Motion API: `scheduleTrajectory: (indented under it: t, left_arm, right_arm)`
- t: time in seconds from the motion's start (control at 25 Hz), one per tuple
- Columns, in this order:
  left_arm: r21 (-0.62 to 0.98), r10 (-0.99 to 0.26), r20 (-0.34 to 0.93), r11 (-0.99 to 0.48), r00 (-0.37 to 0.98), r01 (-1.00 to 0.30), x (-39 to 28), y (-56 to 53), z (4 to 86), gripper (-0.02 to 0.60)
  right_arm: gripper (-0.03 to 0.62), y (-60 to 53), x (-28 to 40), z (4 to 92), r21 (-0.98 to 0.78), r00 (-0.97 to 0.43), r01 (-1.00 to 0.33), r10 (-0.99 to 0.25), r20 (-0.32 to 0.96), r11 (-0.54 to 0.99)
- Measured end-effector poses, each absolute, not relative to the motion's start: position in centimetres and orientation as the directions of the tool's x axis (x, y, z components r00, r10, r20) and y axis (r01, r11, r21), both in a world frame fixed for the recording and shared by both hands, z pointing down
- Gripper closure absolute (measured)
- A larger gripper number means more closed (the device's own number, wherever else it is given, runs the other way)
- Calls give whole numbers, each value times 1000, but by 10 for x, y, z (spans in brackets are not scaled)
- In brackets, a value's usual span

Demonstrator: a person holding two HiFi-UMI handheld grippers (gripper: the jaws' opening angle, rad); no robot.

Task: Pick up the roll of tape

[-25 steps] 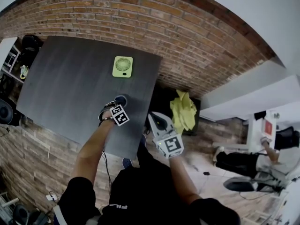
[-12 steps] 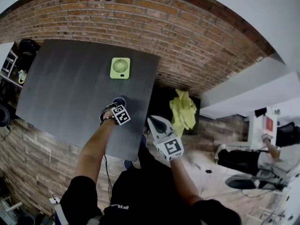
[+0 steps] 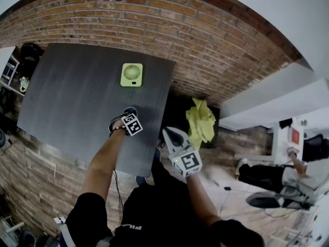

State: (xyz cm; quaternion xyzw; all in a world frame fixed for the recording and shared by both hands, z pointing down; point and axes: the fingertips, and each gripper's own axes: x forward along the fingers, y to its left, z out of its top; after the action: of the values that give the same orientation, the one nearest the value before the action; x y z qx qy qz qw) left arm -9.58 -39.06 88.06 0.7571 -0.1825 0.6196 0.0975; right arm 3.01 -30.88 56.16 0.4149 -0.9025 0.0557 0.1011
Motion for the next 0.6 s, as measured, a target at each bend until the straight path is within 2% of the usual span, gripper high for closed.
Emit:
scheduleTrajectory:
  t: [0.12, 0.32, 0.6]
  left_arm:
    - [-105, -186, 969, -907, 165, -409, -95, -390, 881, 517]
    - [-124, -262, 942, -854, 212, -506, -97, -392, 872, 532]
    - [-148, -476, 816, -721, 328, -677, -105, -414, 818, 534]
  right_arm:
    - [588, -309, 32, 561, -24, -631, -765, -743, 224, 643]
    - [588, -310, 37, 556, -36, -631, -768, -748, 205, 639]
    - [588, -312, 41, 550, -40, -621, -779, -763, 180, 625]
